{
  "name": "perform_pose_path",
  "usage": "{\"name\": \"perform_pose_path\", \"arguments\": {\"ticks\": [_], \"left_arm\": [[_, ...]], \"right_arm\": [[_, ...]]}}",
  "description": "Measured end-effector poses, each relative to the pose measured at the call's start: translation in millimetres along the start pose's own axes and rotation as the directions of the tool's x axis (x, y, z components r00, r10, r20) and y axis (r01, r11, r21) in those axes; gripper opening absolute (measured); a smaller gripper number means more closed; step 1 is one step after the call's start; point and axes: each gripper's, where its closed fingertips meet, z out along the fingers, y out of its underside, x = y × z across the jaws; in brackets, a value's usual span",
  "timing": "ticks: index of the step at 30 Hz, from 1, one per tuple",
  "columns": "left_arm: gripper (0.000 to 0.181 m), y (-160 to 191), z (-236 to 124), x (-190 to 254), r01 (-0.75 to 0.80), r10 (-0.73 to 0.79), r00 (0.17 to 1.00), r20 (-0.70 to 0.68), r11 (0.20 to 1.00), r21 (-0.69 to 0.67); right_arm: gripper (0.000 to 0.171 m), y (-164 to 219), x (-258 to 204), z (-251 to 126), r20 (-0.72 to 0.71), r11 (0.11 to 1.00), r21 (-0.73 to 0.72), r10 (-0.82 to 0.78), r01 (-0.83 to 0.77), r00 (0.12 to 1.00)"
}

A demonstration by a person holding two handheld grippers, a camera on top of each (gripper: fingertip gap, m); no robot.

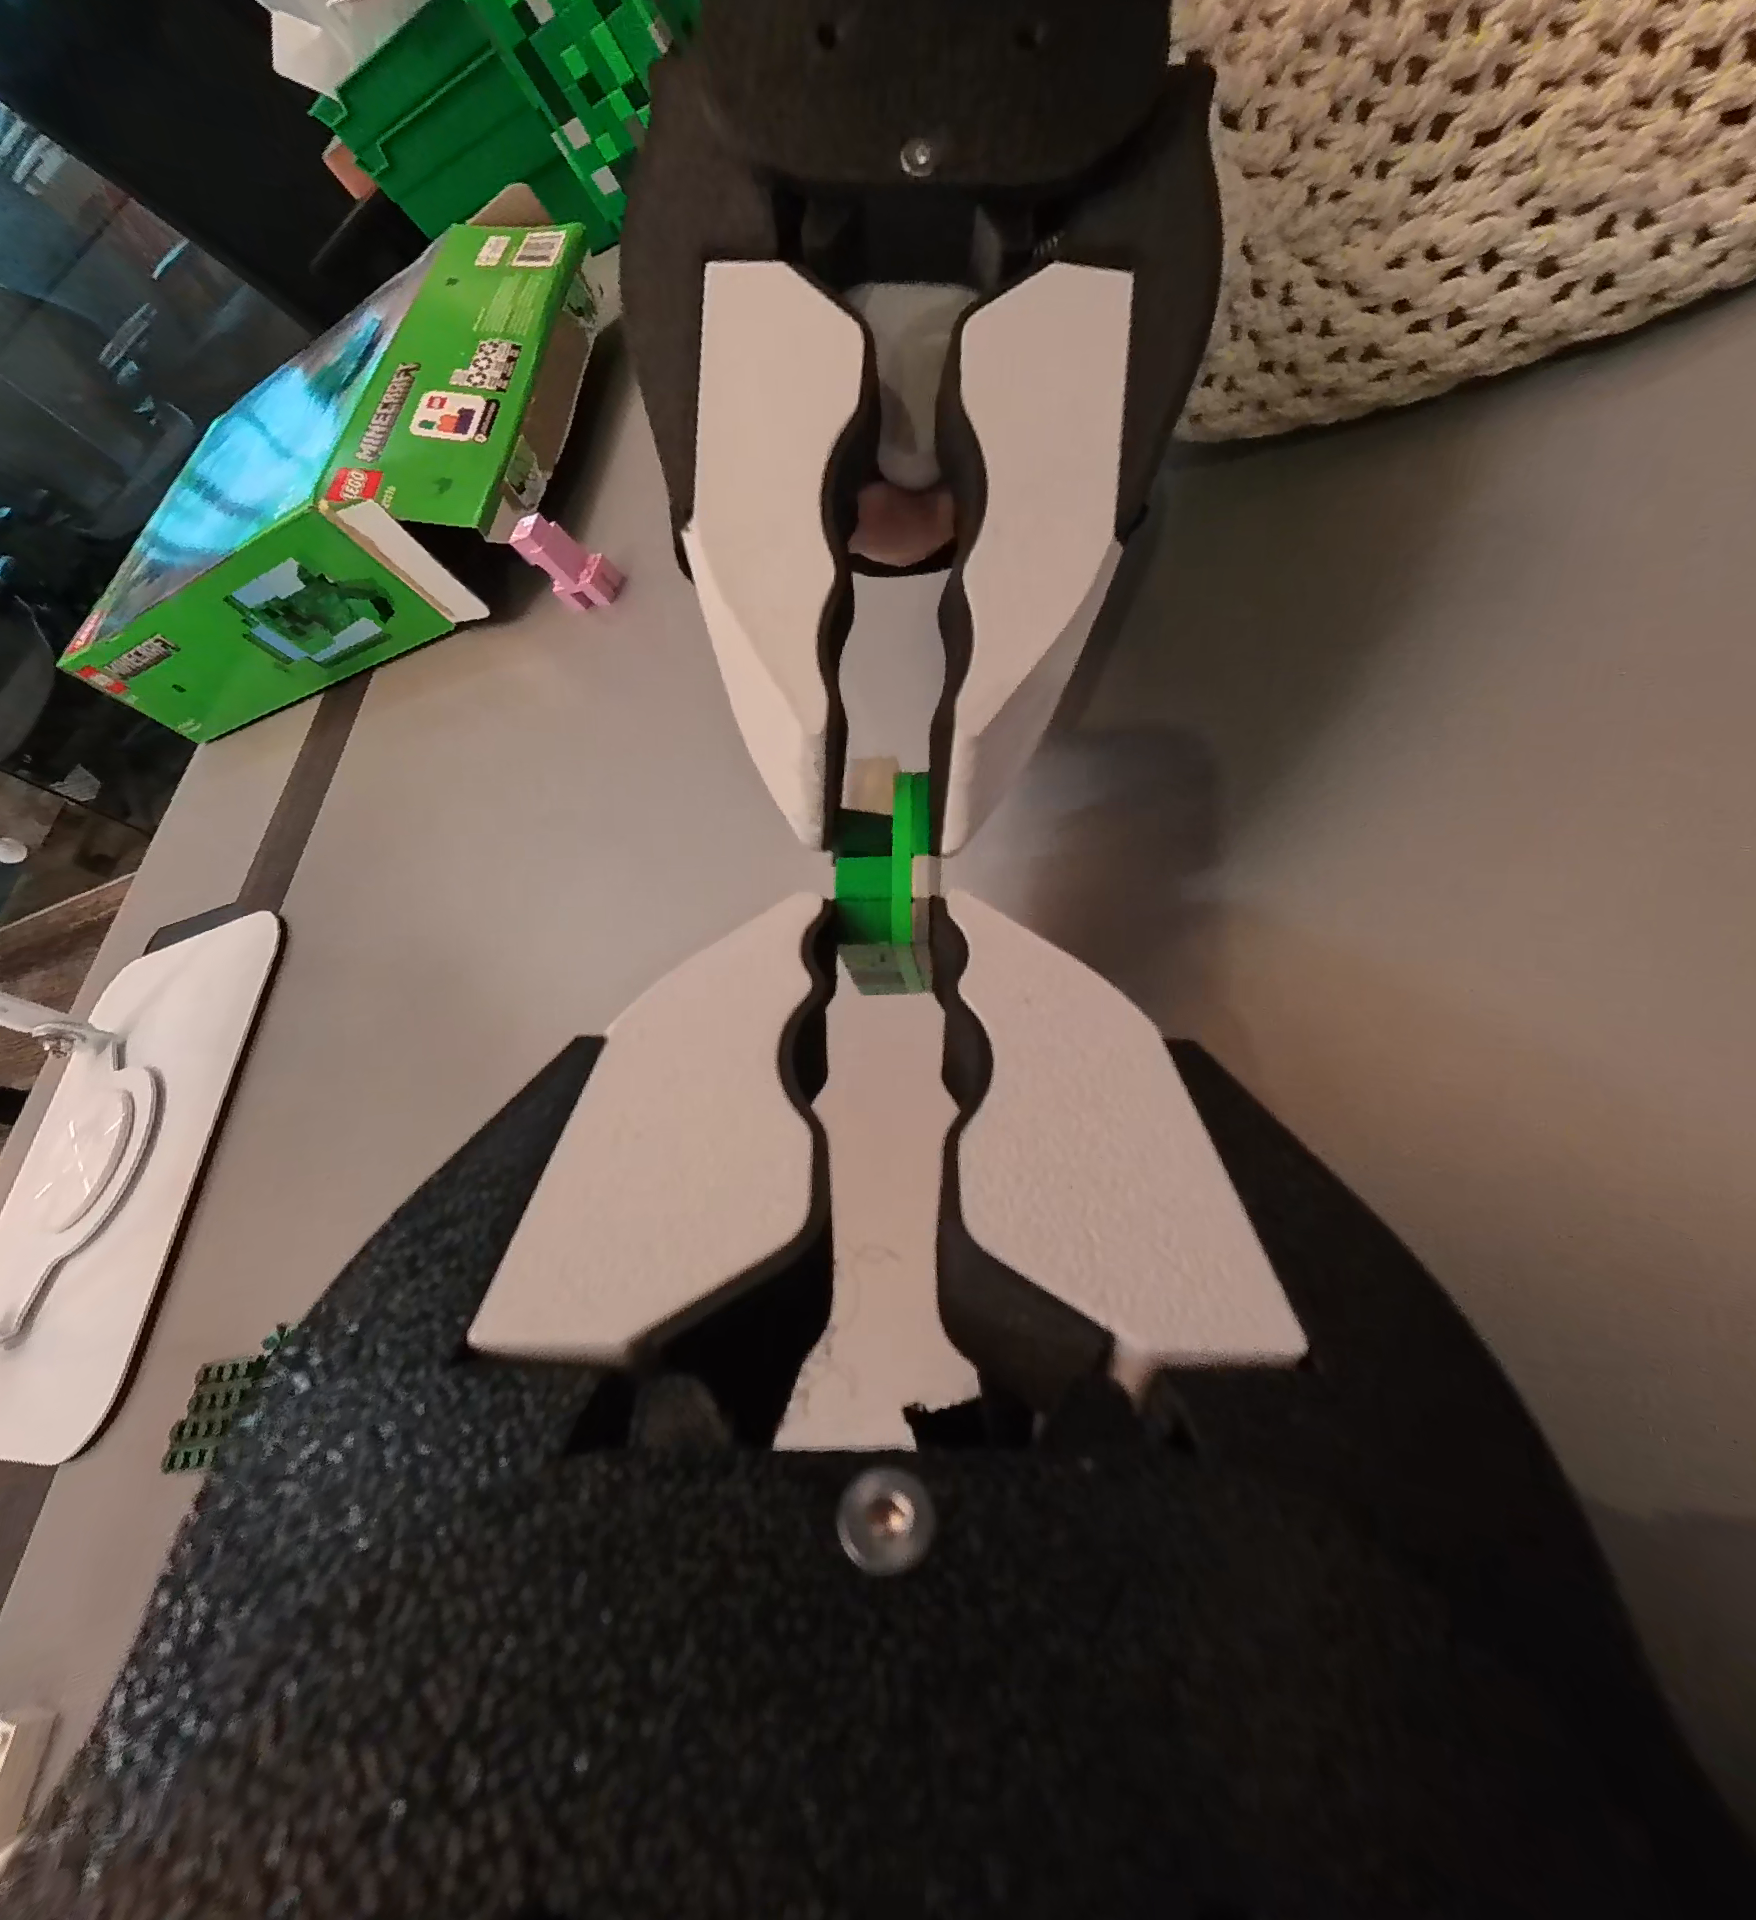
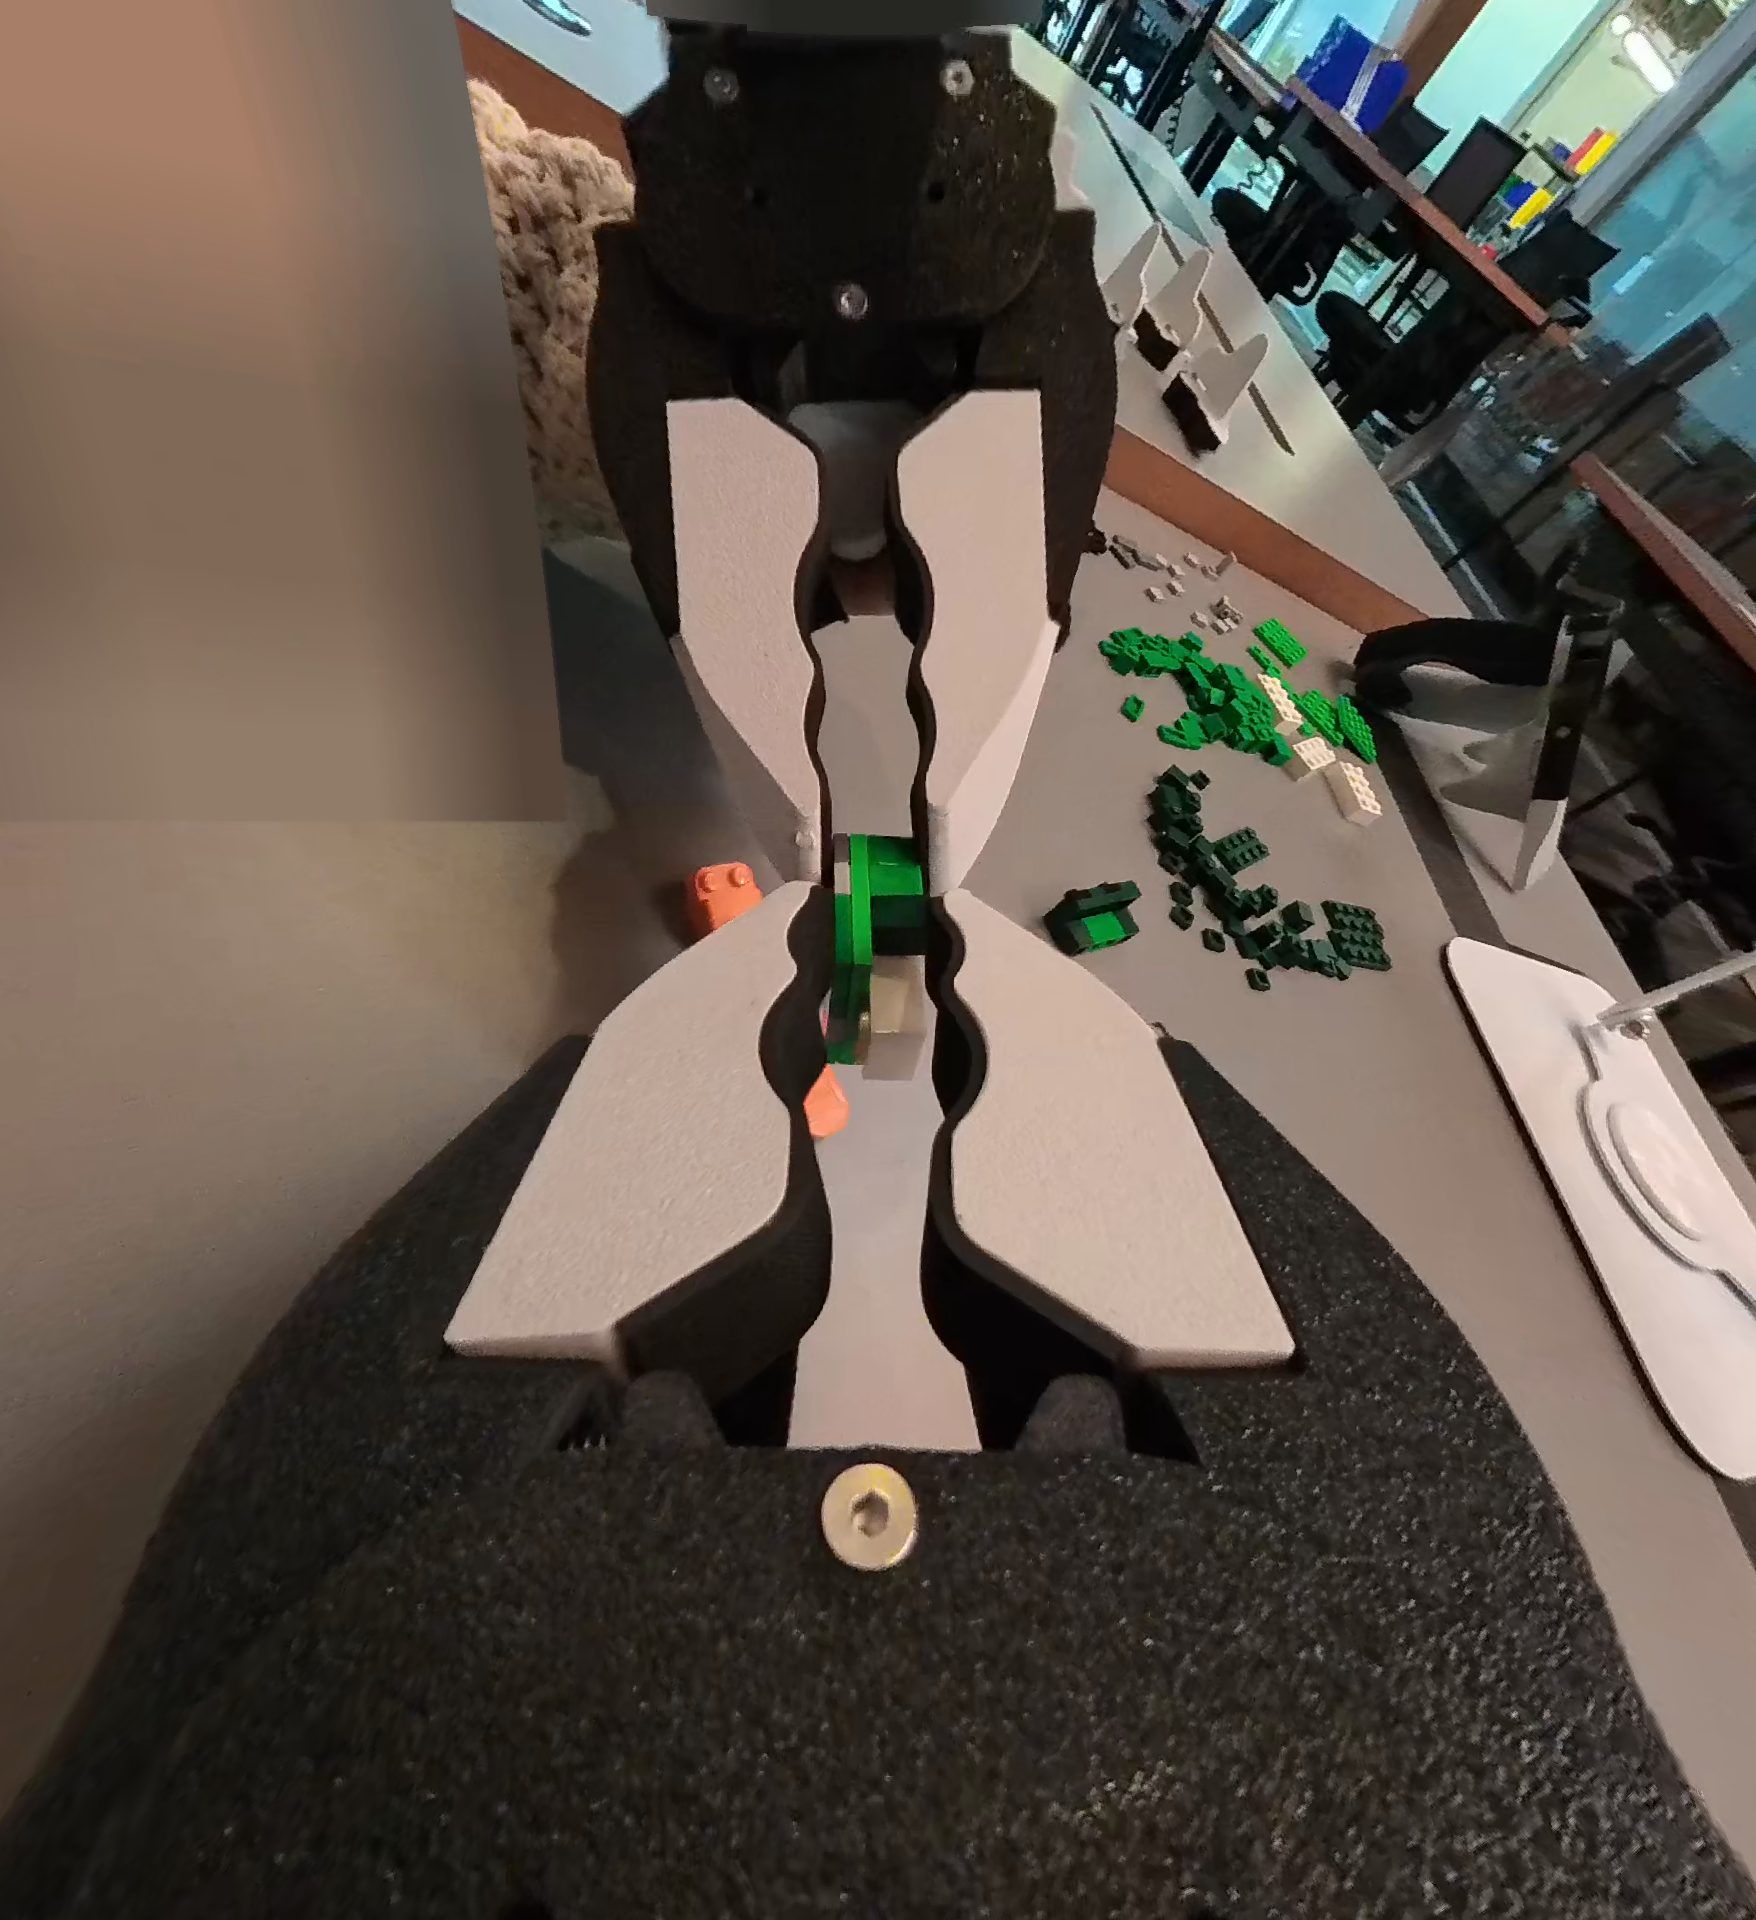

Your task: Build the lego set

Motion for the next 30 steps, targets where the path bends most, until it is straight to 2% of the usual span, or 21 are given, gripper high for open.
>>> {"name": "perform_pose_path", "arguments": {"ticks": [7, 20, 30], "left_arm": [[0.017, 2.4, 4.4, 5.4, -0.029, 0.029, 0.999, -0.02, 0.999, -0.027], [0.017, 3.2, 6.6, 6.8, -0.071, 0.071, 0.997, -0.011, 0.997, -0.037], [0.016, 5.4, 4.8, -2.2, -0.028, 0.029, 0.999, 0.031, 0.999, -0.036]], "right_arm": [[0.016, 5.3, -5.4, -0.8, 0.051, 0.999, -0.03, 0.019, -0.017, 0.999], [0.016, 9.3, -6.2, -1.4, 0.093, 0.985, -0.073, 0.16, -0.154, 0.983], [0.018, 7.8, 2.0, 2.3, 0.002, 0.995, -0.034, 0.096, -0.096, 0.995]]}}
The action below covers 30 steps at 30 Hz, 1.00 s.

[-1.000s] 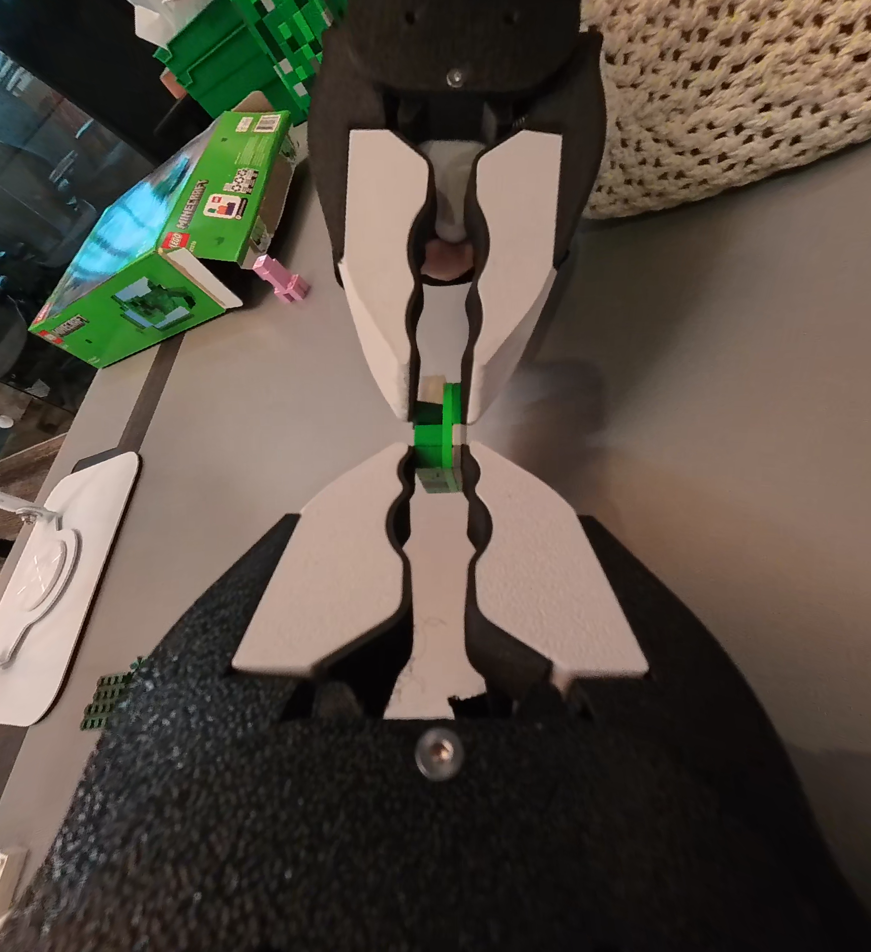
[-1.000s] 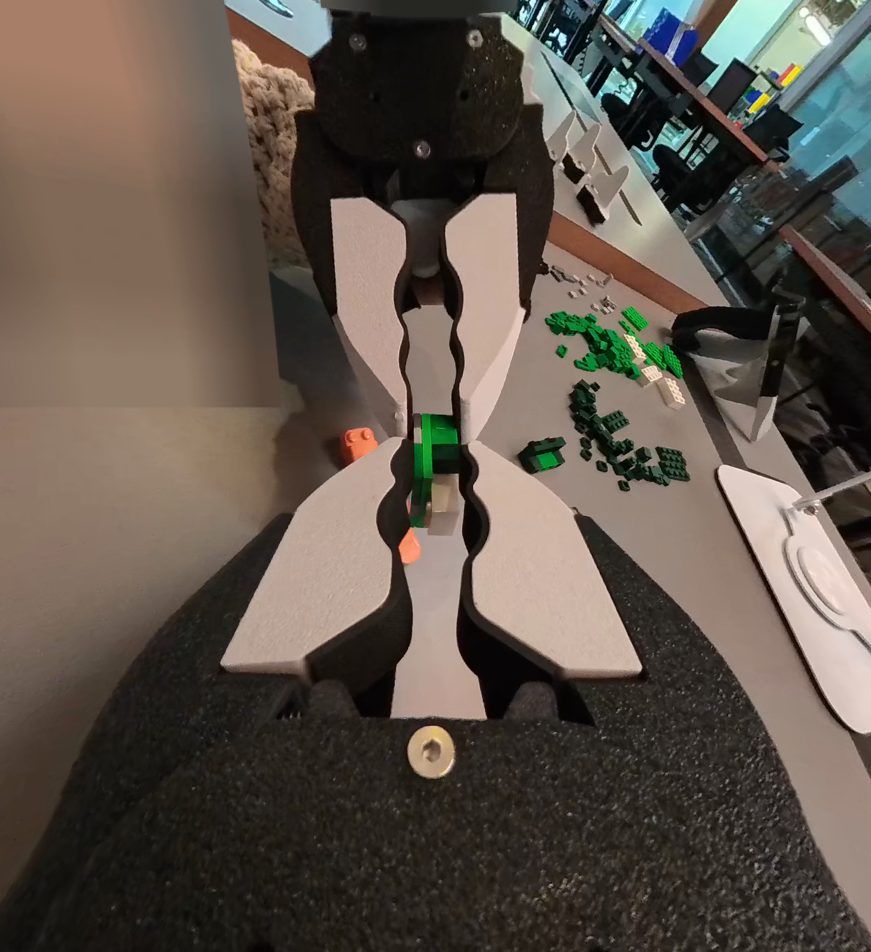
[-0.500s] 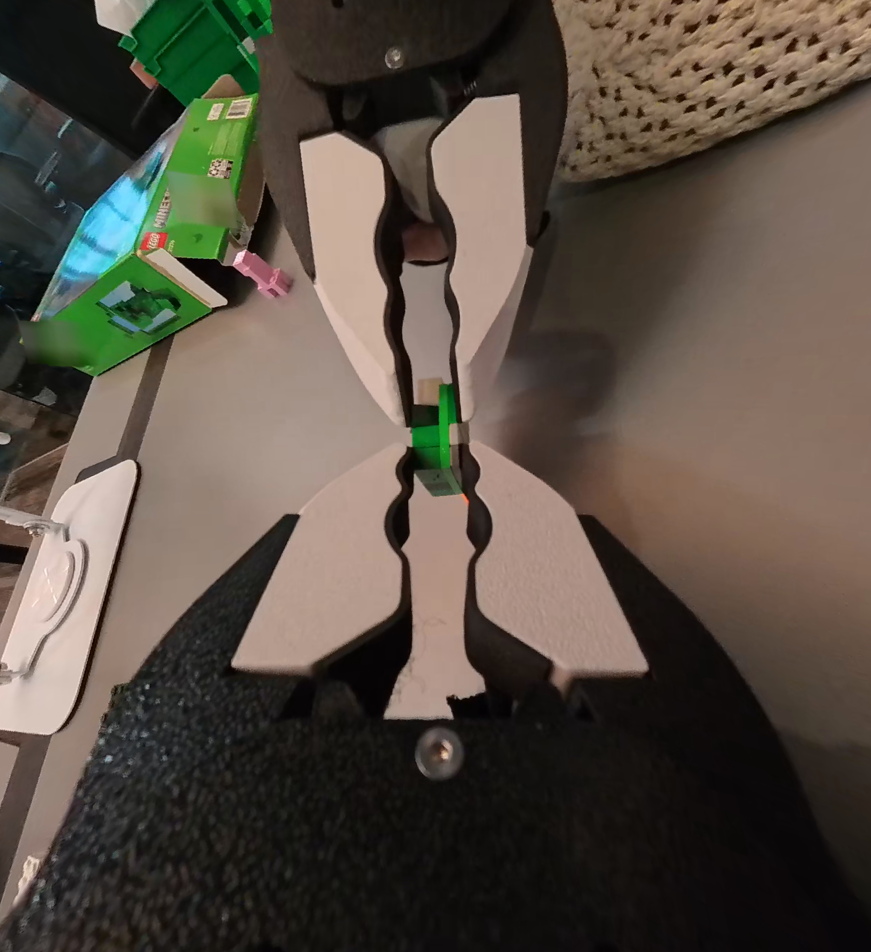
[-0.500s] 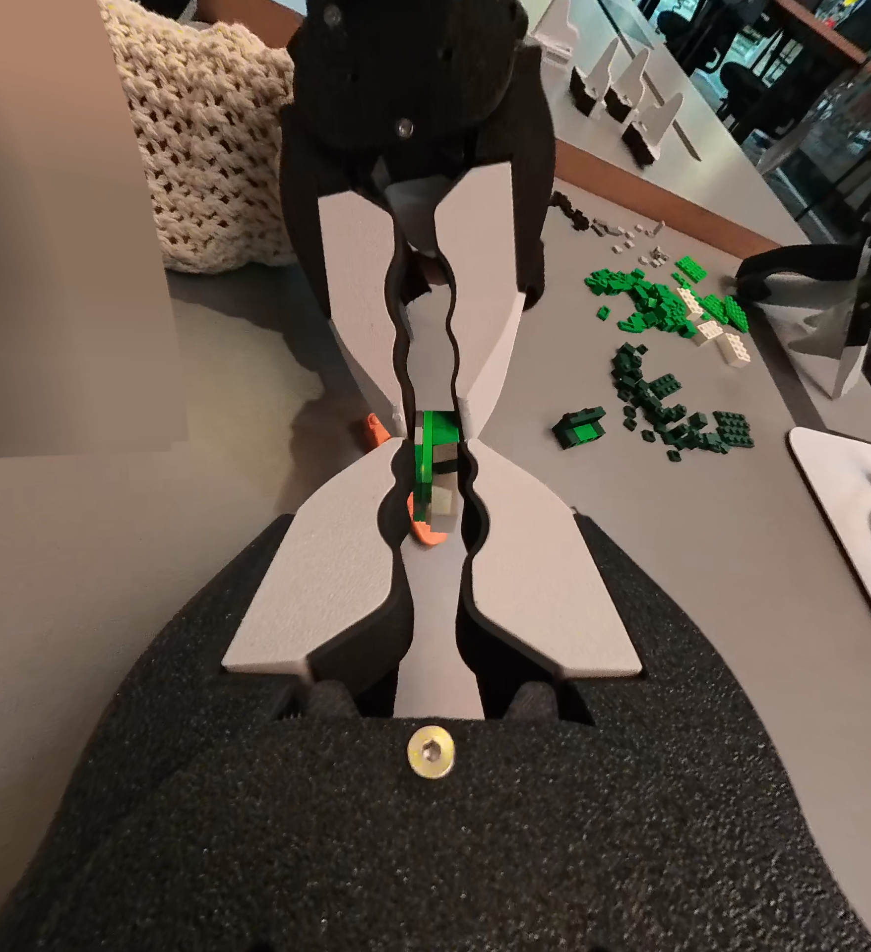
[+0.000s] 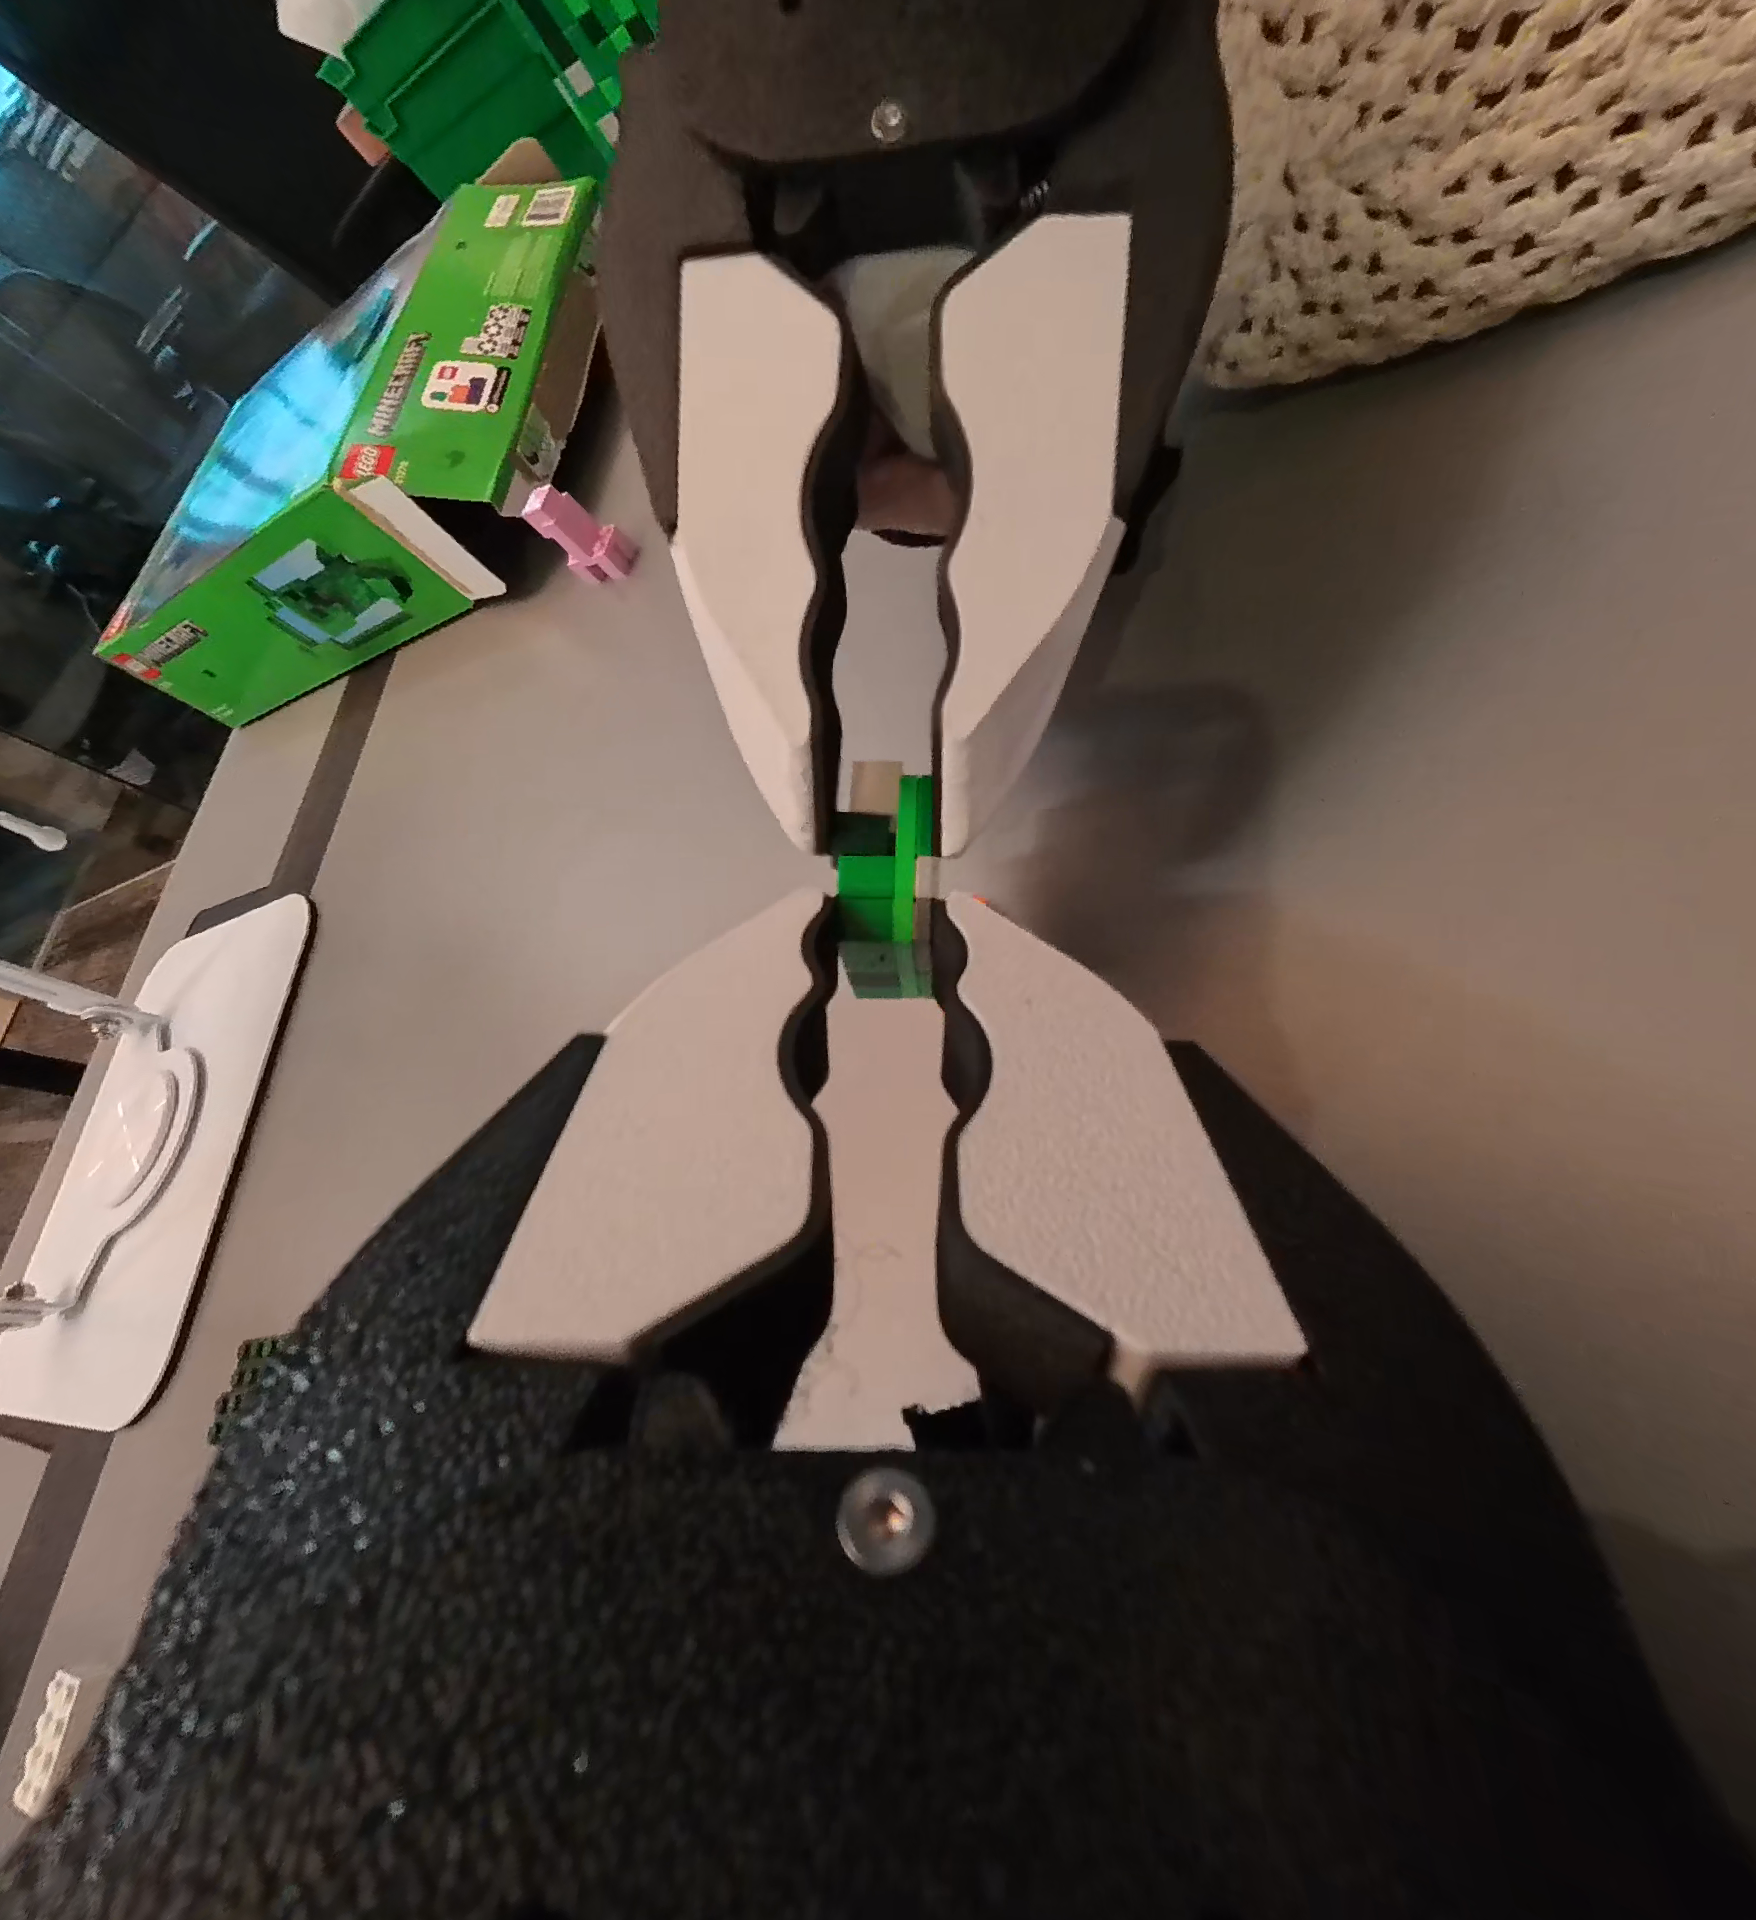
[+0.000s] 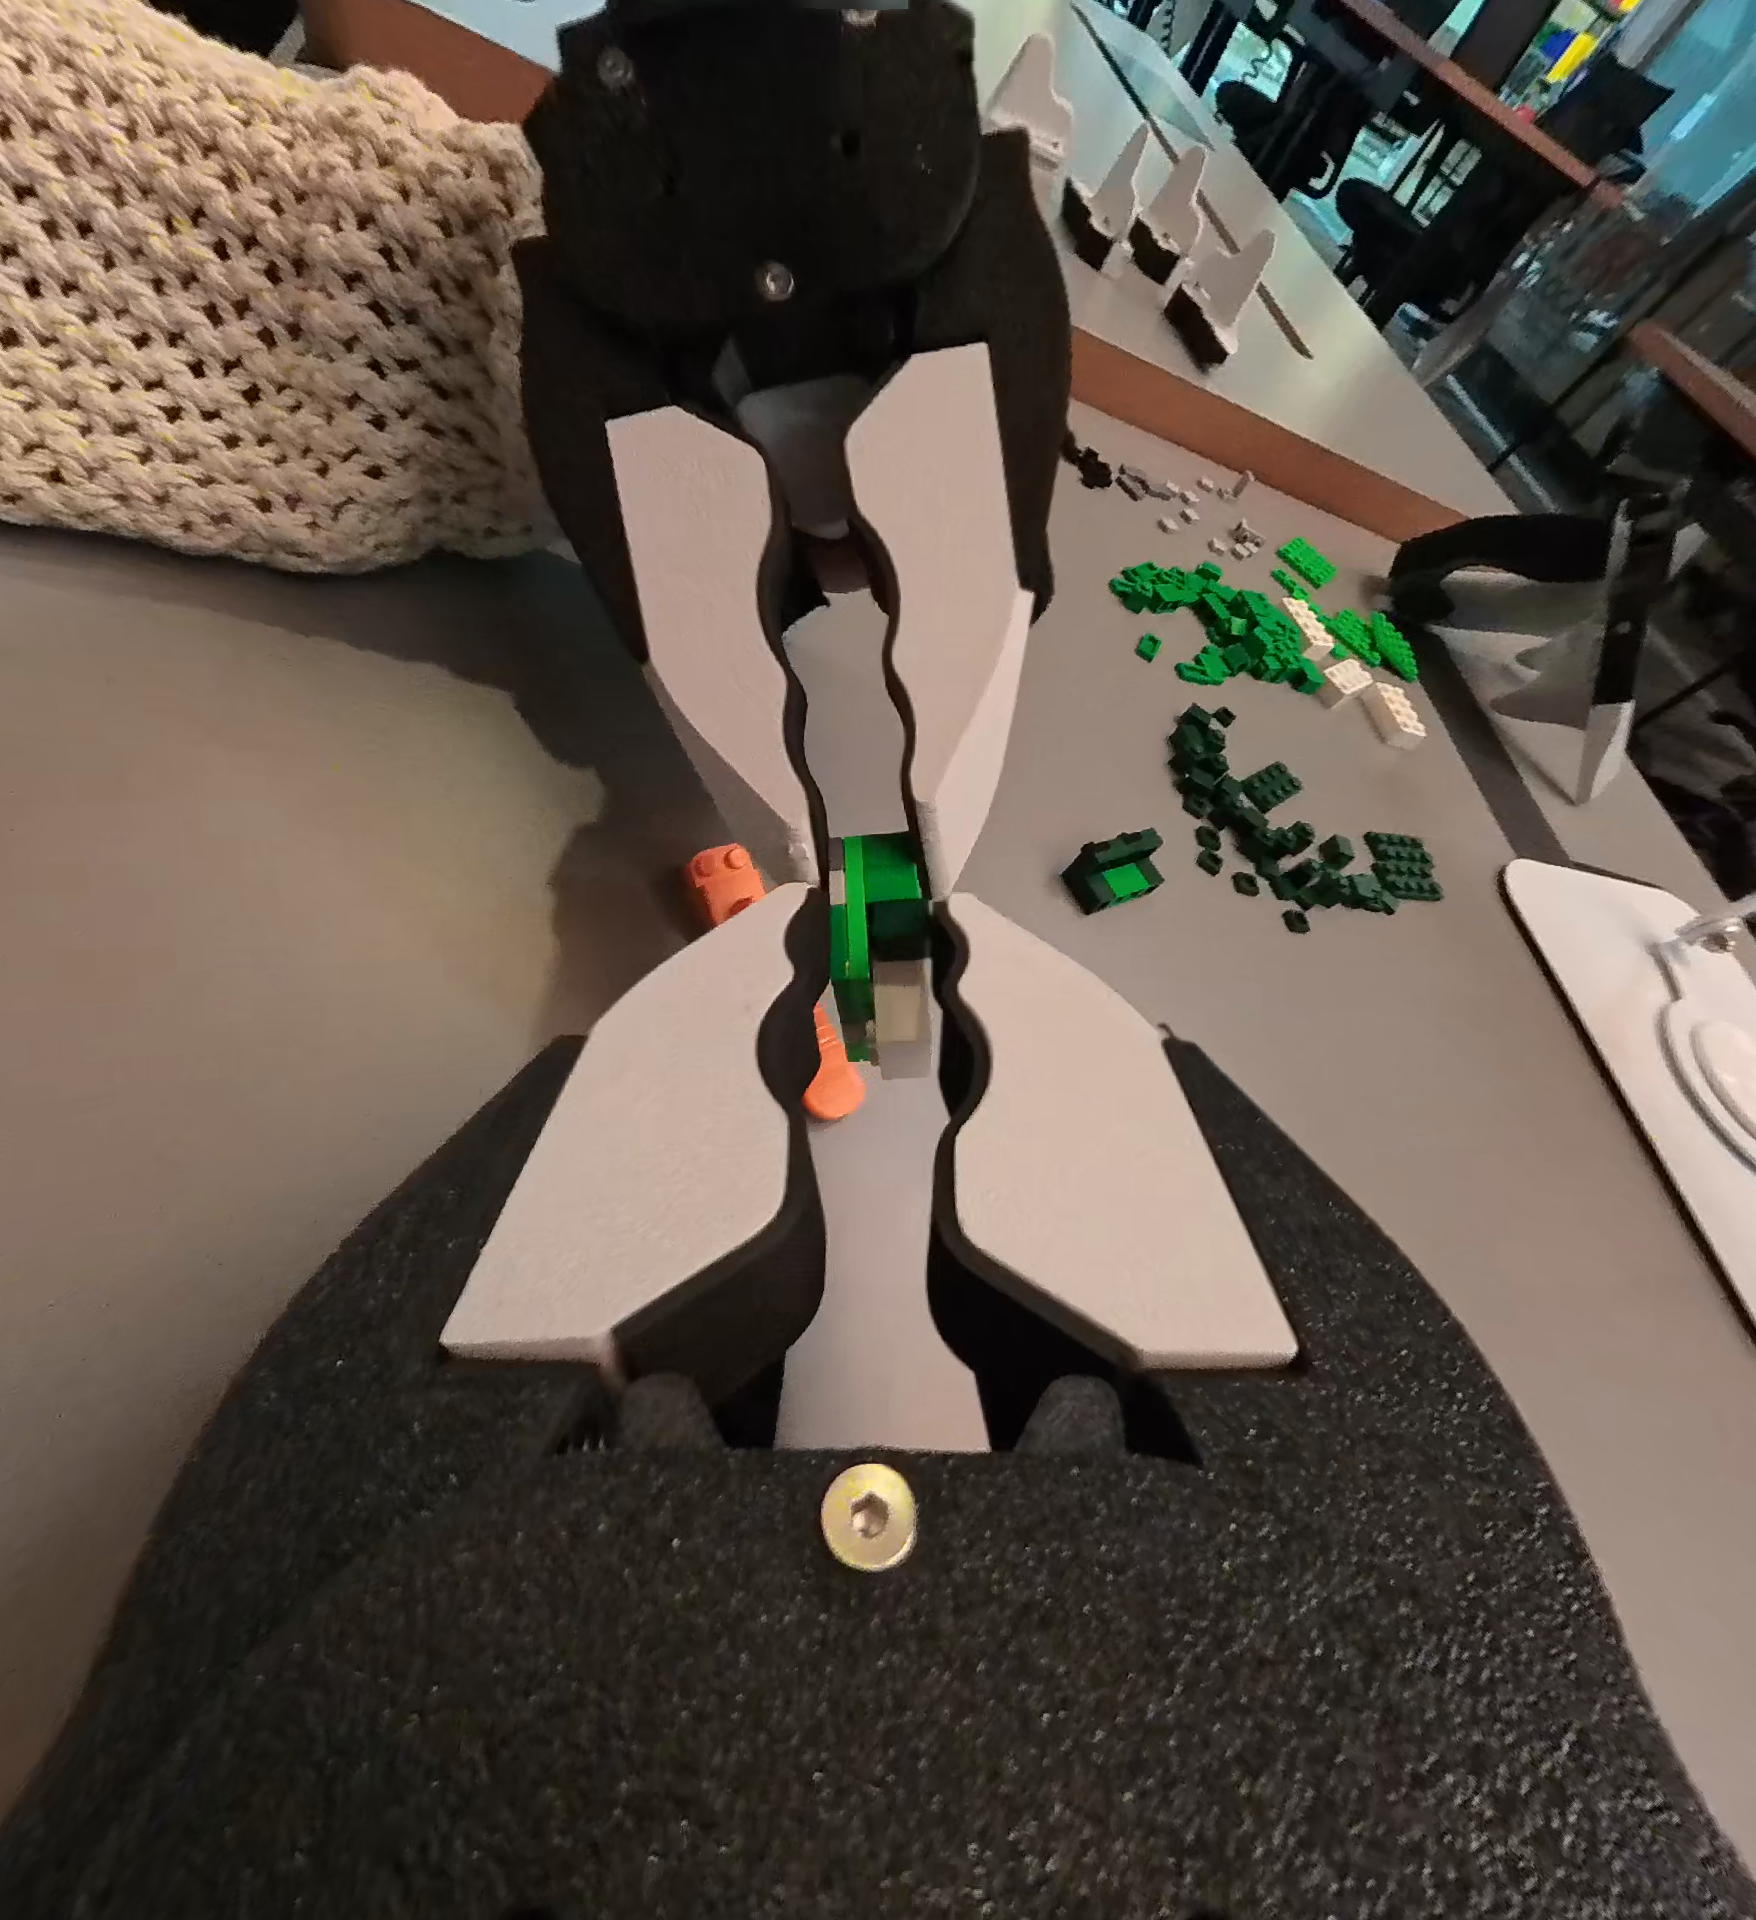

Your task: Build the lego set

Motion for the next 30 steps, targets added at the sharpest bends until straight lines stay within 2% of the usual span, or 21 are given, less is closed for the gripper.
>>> {"name": "perform_pose_path", "arguments": {"ticks": [10, 12, 14, 19, 21, 23, 30], "left_arm": [[0.016, 0, 0, -1, 0.012, -0.012, 1.0, 0.003, 1.0, -0.004], [0.016, -1, 0, -1, 0.012, -0.012, 1.0, 0.003, 1.0, 0.003], [0.016, -4, 1, 1, 0.005, -0.004, 1.0, -0.009, 1.0, 0.015], [0.016, -6, 2, -1, 0.021, -0.021, 1.0, 0.001, 0.999, 0.036], [0.016, -3, 2, -2, 0.04, -0.04, 0.999, -0.002, 0.999, 0.033], [0.016, -1, 2, -3, 0.043, -0.043, 0.999, -0.002, 0.999, 0.02], [0.016, -1, 3, -2, 0.047, -0.046, 0.999, -0.007, 0.999, 0.02]], "right_arm": [[0.017, -1, 1, 0, -0.029, 0.999, -0.008, -0.044, 0.044, 0.999], [0.015, -2, 2, -1, -0.027, 1.0, 0.001, -0.03, 0.03, 0.999], [0.0, -6, 6, -4, -0.05, 0.999, 0.019, -0.026, 0.027, 0.998], [0.0, -8, -1, -3, -0.009, 0.999, 0.037, -0.031, 0.031, 0.999], [0.012, -7, -5, 0, -0.001, 0.998, 0.022, -0.054, 0.054, 0.999], [0.017, -6, -5, 3, -0.006, 0.998, 0.011, -0.057, 0.057, 0.998], [0.025, -7, 3, -3, -0.04, 0.999, 0.032, -0.043, 0.044, 0.998]]}}
